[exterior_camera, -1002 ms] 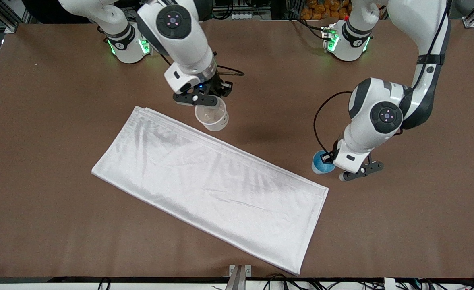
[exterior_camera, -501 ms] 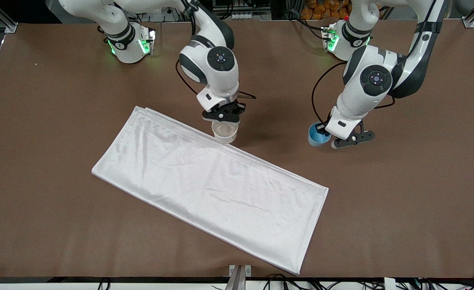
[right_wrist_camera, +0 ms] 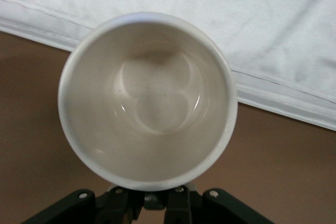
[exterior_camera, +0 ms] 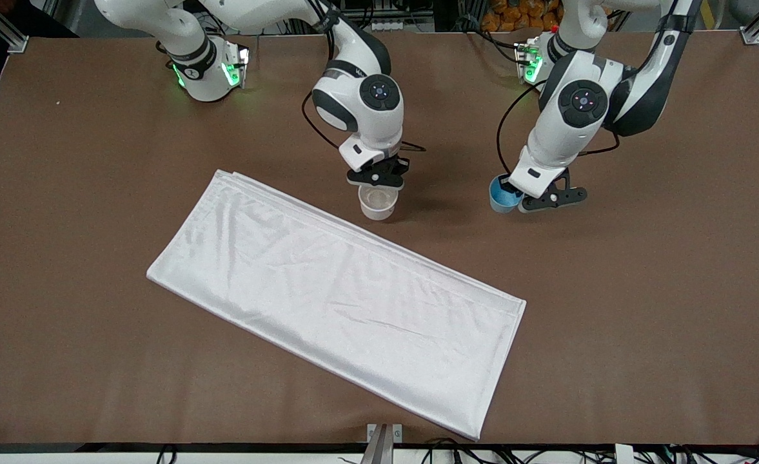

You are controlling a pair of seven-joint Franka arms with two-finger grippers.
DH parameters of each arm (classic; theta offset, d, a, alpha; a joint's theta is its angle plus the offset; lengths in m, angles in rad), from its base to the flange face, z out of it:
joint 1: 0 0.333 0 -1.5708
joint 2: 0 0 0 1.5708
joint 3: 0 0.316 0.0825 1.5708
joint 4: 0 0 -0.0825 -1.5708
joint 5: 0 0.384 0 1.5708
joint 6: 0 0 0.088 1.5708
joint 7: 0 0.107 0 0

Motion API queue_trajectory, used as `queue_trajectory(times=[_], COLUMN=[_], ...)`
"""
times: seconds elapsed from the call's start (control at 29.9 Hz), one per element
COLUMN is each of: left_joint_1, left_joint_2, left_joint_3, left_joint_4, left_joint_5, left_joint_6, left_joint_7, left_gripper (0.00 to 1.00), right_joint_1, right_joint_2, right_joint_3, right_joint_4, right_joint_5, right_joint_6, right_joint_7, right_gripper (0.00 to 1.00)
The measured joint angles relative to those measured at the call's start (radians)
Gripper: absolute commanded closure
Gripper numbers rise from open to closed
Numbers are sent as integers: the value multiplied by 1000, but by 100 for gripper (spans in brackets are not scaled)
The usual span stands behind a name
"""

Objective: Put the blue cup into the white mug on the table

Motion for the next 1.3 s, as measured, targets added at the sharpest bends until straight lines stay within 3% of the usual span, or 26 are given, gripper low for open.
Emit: queue_trajectory(times=[0.6,1.0,1.04,1.07,1.1,1.14,1.3], left_joint_1=[6,7,7,7,7,7,7], left_joint_2=[-1,-1,-1,-1,-1,-1,-1], left_joint_3=[0,0,0,0,0,0,0], left_joint_4=[0,5,6,6,6,6,8], left_joint_5=[1,1,1,1,1,1,1], left_joint_6=[9,11,11,11,11,11,12], left_joint_7=[0,0,0,0,0,0,0], left_gripper=[100,100,100,100,100,100,100], right_joint_1=[56,93,93,93,93,93,93], right_joint_2=[69,104,104,105,105,105,105], right_joint_3=[0,0,0,0,0,-1,-5], right_joint_4=[0,11,12,13,13,14,16], right_joint_5=[-35,-60,-61,-61,-62,-62,-62], right_joint_6=[139,150,150,150,150,150,150], right_joint_7=[129,217,220,222,223,223,226], right_gripper=[100,100,78,46,20,7,0])
